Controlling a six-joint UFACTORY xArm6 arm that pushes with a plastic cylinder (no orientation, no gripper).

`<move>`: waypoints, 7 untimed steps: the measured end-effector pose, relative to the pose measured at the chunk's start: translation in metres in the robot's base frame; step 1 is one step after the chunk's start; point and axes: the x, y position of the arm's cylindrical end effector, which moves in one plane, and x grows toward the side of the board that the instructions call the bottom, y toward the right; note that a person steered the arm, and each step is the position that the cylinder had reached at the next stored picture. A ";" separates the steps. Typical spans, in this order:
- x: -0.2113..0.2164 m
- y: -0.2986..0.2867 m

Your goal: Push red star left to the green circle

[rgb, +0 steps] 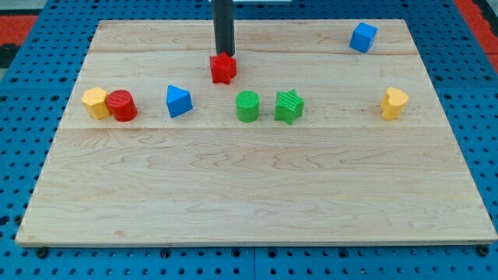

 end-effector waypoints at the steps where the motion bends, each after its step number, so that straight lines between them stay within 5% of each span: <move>1: 0.020 -0.010; 3: 0.008 0.068; 5: 0.043 0.032; 7: -0.007 0.036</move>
